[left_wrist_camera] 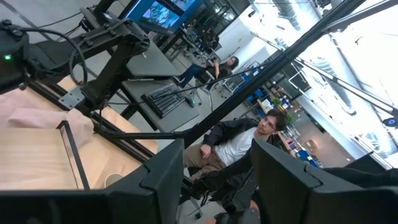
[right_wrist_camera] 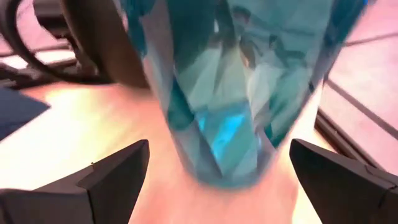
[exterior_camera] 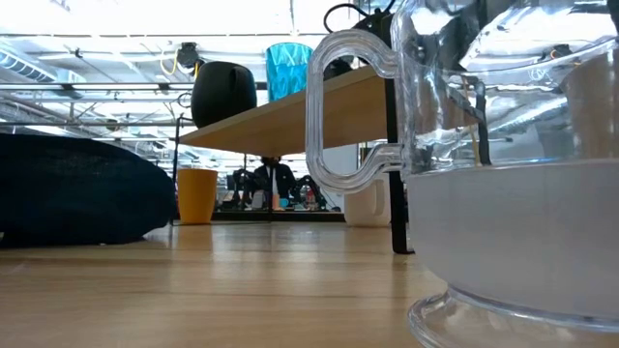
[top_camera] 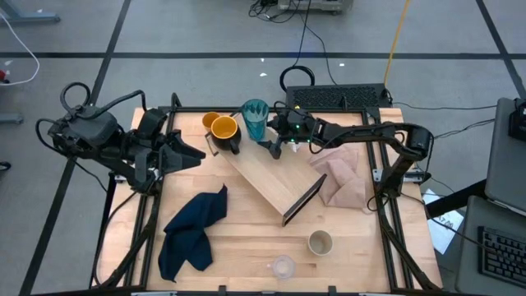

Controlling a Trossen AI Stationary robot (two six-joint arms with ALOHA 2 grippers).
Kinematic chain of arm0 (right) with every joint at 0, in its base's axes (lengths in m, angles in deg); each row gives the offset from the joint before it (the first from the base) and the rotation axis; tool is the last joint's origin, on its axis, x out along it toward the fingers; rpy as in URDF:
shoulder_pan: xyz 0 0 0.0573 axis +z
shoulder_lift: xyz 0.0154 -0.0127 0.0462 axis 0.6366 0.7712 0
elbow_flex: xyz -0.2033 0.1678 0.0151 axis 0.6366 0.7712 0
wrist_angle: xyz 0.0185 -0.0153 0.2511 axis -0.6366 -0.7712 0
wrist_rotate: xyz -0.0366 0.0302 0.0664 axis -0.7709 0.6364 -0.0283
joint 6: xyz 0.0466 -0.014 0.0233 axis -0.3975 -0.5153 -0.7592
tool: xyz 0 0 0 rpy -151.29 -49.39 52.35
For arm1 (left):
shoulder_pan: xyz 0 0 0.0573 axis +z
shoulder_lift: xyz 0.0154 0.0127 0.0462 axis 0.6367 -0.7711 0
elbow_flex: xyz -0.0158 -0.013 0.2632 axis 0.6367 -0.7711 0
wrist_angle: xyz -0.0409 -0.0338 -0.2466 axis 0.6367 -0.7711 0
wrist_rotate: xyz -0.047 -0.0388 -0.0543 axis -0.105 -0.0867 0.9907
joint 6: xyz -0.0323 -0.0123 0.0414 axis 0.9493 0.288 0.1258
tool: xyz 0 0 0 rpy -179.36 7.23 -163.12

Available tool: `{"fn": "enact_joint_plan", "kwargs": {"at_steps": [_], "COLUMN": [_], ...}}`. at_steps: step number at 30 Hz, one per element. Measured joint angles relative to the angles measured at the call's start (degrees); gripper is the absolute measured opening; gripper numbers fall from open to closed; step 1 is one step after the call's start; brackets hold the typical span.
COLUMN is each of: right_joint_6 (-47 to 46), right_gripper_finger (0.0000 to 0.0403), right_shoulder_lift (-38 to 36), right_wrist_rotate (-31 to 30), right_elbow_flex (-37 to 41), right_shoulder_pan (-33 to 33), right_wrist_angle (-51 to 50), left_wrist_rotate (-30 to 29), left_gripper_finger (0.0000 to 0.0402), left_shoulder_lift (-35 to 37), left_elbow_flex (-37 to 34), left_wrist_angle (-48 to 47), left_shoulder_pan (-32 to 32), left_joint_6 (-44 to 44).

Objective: Stack small to large cups/mugs on shelf
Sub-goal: Put the blue cup on the shelf

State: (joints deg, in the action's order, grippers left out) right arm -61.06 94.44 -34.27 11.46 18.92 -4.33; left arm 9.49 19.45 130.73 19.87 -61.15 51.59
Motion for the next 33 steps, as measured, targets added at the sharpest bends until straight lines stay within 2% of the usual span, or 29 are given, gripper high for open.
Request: {"fn": "enact_joint_plan", "kwargs": {"at_steps": [14,18,25,33], "right_joint_6": [0.1,-3.7,-20.7,-21.3], "right_gripper_finger": [0.0380,0.0380,0.0380,0.0380], "right_shoulder_lift": [-8.0,-9.1,-9.2,-9.3], "right_wrist_rotate": [0.9,1.5,1.5,-0.3], "right_elbow_flex": [0.0,0.0,0.0,0.0], "right_shoulder_pan": [0.0,0.5,2.7,3.6], "right_wrist_angle": [-9.7,-9.9,-6.6,2.3], "left_wrist_rotate": [0.0,0.0,0.0,-0.1], "left_gripper_finger": [0.0186,0.0186,0.0186,0.0186], "left_shoulder_lift": [0.0,0.0,0.0,0.0], "left_elbow_flex": [0.0,0.0,0.0,0.0], "left_wrist_angle": [-0.8,-1.2,-1.2,-1.1], "left_shoulder_pan": [0.0,0.0,0.0,0.0], "left_joint_6": [-1.2,-1.3,-1.3,-1.3]}}
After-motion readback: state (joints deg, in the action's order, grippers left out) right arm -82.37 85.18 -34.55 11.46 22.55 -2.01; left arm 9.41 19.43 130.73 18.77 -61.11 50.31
